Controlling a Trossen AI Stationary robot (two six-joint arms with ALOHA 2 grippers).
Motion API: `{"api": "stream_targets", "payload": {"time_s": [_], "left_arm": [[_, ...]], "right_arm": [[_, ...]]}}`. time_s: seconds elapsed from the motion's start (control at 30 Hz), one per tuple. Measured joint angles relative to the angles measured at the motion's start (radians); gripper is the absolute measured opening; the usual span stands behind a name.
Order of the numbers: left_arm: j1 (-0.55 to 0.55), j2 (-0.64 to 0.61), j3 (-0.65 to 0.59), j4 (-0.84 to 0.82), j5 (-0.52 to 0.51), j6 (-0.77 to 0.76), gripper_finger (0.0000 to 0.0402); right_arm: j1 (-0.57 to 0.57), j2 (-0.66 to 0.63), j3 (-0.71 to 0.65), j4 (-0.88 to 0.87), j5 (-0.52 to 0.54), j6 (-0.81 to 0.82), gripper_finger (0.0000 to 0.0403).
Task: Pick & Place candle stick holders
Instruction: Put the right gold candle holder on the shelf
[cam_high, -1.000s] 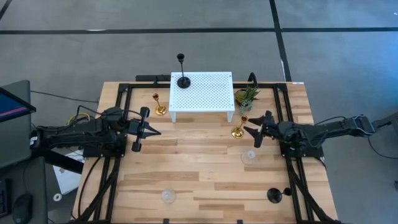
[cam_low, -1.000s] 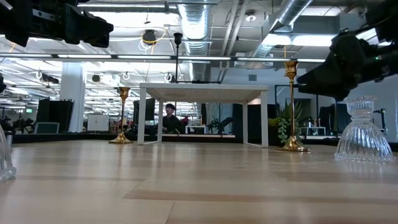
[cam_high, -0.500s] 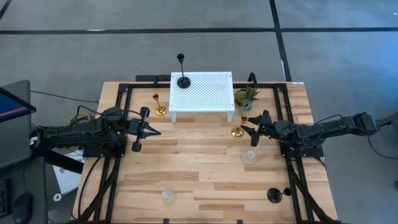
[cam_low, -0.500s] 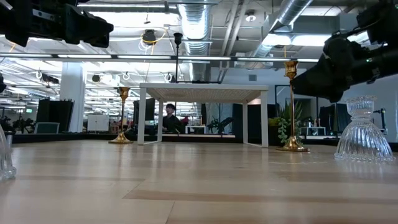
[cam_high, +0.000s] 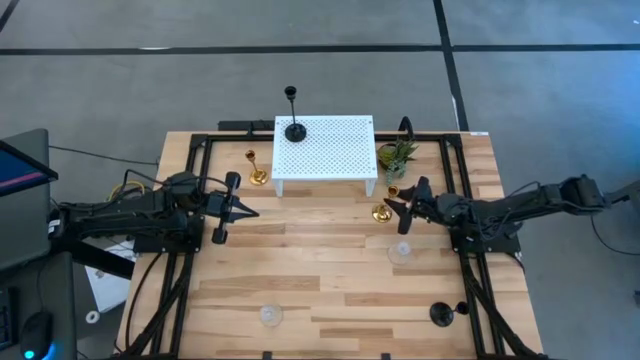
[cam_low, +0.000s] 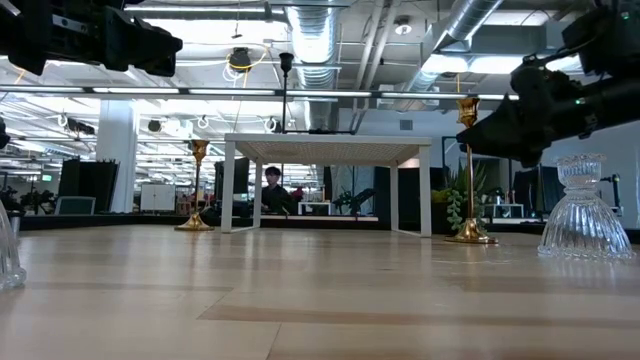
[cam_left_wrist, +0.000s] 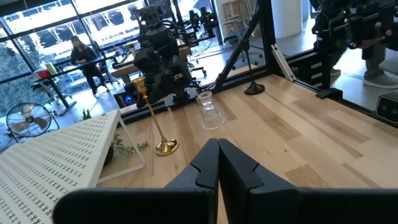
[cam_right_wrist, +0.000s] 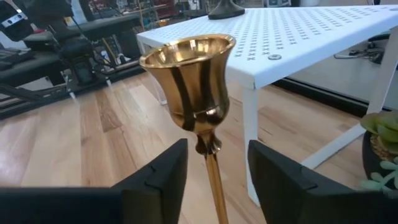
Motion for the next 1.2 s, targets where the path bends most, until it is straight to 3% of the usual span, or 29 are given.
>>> {"api": "stream_targets", "payload": {"time_s": [0.37,0.57,0.83,1.07,1.2], "left_arm": [[0.0,0.0,0.0,0.0,0.0,-0.007,0.0005],[0.0,0.0,0.0,0.0,0.0,-0.007,0.0009],[0.0,0.0,0.0,0.0,0.0,-0.007,0.0006],[0.0,0.0,0.0,0.0,0.0,-0.007,0.0006],[0.0,0.0,0.0,0.0,0.0,-0.007,0.0005]], "right_arm": [[0.011,0.02,0.0,0.045,-0.001,0.01,0.0011],[0.059,-0.012,0.094,-0.149,0.0,0.035,0.0006],[0.124,0.005,0.455,-0.674,0.026,0.076,0.0004],[0.123,0.075,0.712,-0.644,0.023,-0.218,0.0002],[0.046,0.155,0.8,-0.536,-0.214,-0.381,0.0002]]}}
